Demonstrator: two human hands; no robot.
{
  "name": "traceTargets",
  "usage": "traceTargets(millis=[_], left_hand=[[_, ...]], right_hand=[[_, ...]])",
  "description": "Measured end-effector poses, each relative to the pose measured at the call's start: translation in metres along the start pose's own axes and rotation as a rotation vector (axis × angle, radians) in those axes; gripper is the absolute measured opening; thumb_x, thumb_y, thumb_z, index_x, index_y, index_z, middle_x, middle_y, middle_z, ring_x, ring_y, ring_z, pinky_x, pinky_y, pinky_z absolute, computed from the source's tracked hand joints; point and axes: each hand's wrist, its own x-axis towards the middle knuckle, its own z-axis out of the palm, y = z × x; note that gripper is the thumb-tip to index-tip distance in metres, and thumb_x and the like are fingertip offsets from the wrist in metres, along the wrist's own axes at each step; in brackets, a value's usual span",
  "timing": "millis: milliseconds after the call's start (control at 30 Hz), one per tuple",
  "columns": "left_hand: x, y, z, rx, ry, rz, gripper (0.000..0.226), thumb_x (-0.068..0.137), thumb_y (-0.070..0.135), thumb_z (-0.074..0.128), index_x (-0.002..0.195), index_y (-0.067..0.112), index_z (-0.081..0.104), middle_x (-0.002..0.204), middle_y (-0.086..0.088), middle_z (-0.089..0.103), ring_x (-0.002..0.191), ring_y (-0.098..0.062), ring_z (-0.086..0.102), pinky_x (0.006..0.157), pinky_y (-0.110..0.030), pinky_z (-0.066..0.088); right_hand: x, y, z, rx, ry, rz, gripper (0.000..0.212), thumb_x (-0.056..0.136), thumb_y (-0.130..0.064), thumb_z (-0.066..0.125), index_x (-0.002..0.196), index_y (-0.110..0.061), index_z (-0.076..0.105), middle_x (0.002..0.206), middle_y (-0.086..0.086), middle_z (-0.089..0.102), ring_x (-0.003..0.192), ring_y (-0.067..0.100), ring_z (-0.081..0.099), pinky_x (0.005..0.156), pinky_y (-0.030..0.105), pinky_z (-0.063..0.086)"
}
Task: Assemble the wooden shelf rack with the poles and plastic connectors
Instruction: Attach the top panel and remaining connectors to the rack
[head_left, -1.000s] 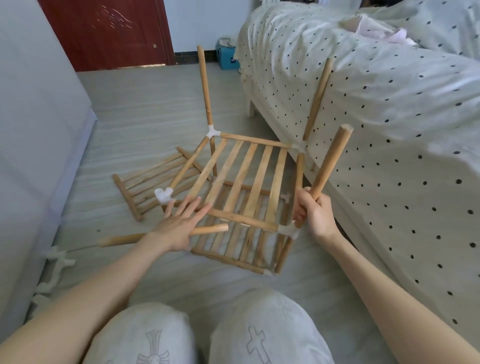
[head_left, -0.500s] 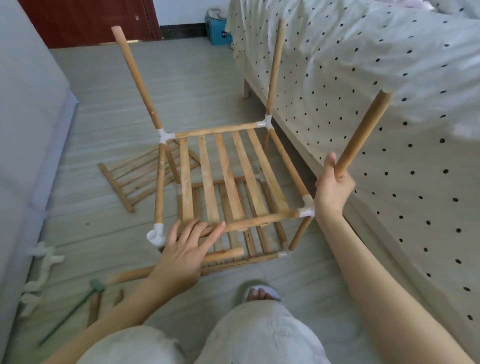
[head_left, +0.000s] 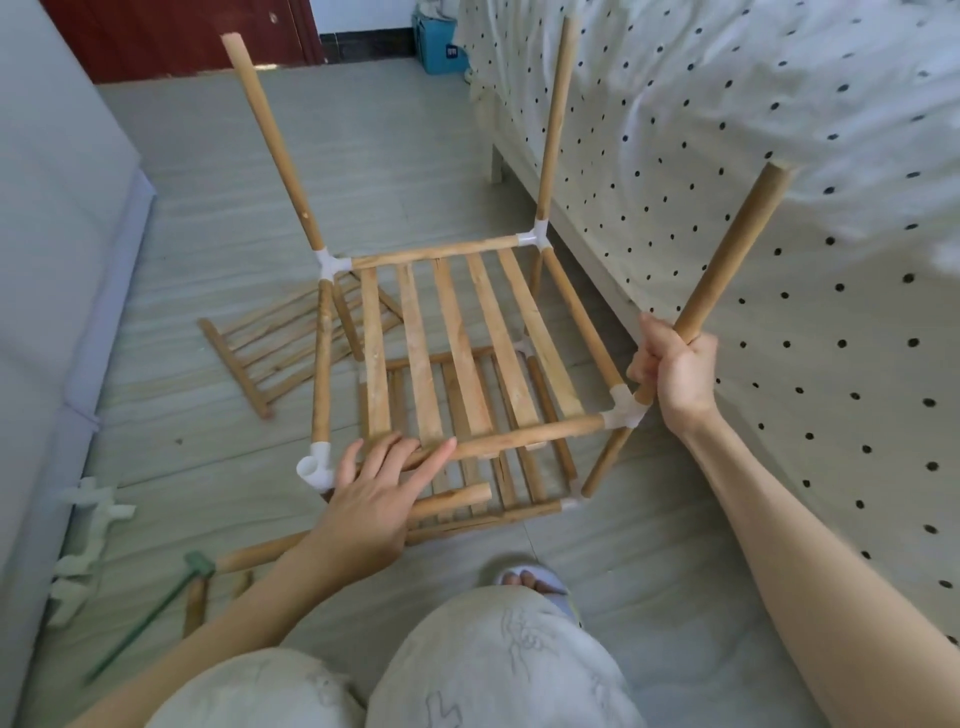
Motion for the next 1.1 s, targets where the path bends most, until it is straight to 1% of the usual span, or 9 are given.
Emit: traceTargets(millis=[100, 233, 333, 433, 533, 667, 767, 867, 1100], left_hand=[[0.003, -0.006, -0.008, -0.159, -0.136, -0.041, 0.094, 0.075, 0.002, 0.036, 0.143, 0.046, -0.012, 0.145, 0.005, 0.021, 0.140, -0.015, 0.004, 0.111, -0.036, -0.009], [-0.001, -0.013, -0.030, -0.566, -0.070, -0.101, 0.060, 0.089, 0.006, 0.046, 0.138, 0.039, 0.030, 0.139, 0.009, 0.037, 0.131, -0.011, 0.033, 0.107, -0.024, 0.021], [-0.018, -0.018, -0.054, -0.826, 0.028, -0.195, 0.030, 0.093, 0.017, 0.054, 0.119, 0.031, 0.048, 0.119, 0.007, 0.056, 0.113, -0.012, 0.054, 0.097, -0.025, 0.040], [-0.034, -0.021, -0.082, -0.983, 0.182, -0.275, 0.011, 0.094, 0.015, 0.052, 0.098, 0.023, 0.059, 0.086, 0.004, 0.069, 0.083, -0.009, 0.066, 0.081, -0.030, 0.052], [-0.047, -0.025, -0.102, -1.146, 0.411, -0.367, 0.015, 0.097, 0.014, 0.046, 0.086, 0.012, 0.057, 0.049, 0.005, 0.054, 0.053, -0.010, 0.058, 0.069, -0.027, 0.051], [-0.058, -0.037, -0.123, -1.516, 0.688, -0.448, 0.018, 0.099, 0.021, 0.043, 0.084, 0.012, 0.048, 0.051, 0.007, 0.035, 0.050, -0.009, 0.040, 0.064, -0.025, 0.052], [-0.057, -0.048, -0.134, -1.729, 0.830, -0.422, 0.023, 0.097, 0.001, 0.038, 0.081, 0.016, 0.043, 0.055, 0.005, 0.038, 0.053, -0.010, 0.041, 0.059, -0.027, 0.047], [-0.055, -0.054, -0.135, -1.767, 0.900, -0.426, 0.032, 0.087, -0.012, 0.032, 0.081, 0.019, 0.040, 0.062, 0.001, 0.041, 0.057, -0.011, 0.044, 0.058, -0.026, 0.047], [-0.041, -0.059, -0.127, -1.460, 0.951, -0.434, 0.028, 0.098, -0.003, 0.035, 0.089, 0.023, 0.035, 0.084, -0.001, 0.041, 0.064, -0.006, 0.052, 0.073, -0.024, 0.050]], right_hand=[[-0.003, -0.003, 0.001, -0.065, 0.057, 0.029, 0.047, 0.092, -0.013, 0.050, 0.047, -0.015, 0.037, 0.036, -0.010, 0.038, 0.034, 0.006, 0.035, 0.043, 0.020, 0.036], [-0.019, -0.003, 0.001, -0.182, 0.096, 0.071, 0.033, 0.095, -0.028, 0.048, 0.066, -0.013, 0.045, 0.055, -0.004, 0.048, 0.049, 0.006, 0.047, 0.053, 0.017, 0.045], [-0.043, 0.005, -0.002, -0.348, 0.080, 0.088, 0.013, 0.095, -0.027, 0.047, 0.097, -0.015, 0.050, 0.082, -0.003, 0.053, 0.078, 0.013, 0.052, 0.068, 0.022, 0.043], [-0.072, 0.013, -0.002, -0.449, 0.111, 0.164, 0.029, 0.096, -0.026, 0.048, 0.121, -0.011, 0.048, 0.106, 0.001, 0.053, 0.090, 0.014, 0.052, 0.081, 0.029, 0.045], [-0.101, 0.014, 0.013, -0.553, 0.155, 0.085, 0.022, 0.097, -0.020, 0.046, 0.113, -0.008, 0.057, 0.116, 0.007, 0.057, 0.085, 0.018, 0.059, 0.078, 0.036, 0.052], [-0.108, 0.010, 0.050, -0.693, -0.262, -0.151, 0.026, 0.097, -0.016, 0.043, 0.117, -0.008, 0.058, 0.119, 0.012, 0.061, 0.107, 0.025, 0.059, 0.094, 0.044, 0.048], [-0.094, 0.013, 0.080, -0.996, -0.596, -0.298, 0.043, 0.099, -0.031, 0.039, 0.140, -0.018, 0.039, 0.147, 0.005, 0.039, 0.138, 0.024, 0.029, 0.114, 0.045, 0.021], [-0.086, 0.030, 0.101, -1.242, -0.848, -0.267, 0.056, 0.097, -0.051, 0.027, 0.148, -0.031, 0.015, 0.158, -0.004, 0.011, 0.145, 0.017, 0.001, 0.116, 0.052, 0.000], [-0.084, 0.057, 0.105, -1.370, -0.856, -0.343, 0.059, 0.095, -0.058, 0.023, 0.148, -0.037, 0.010, 0.156, -0.010, 0.015, 0.145, 0.016, -0.003, 0.113, 0.052, 0.001]])
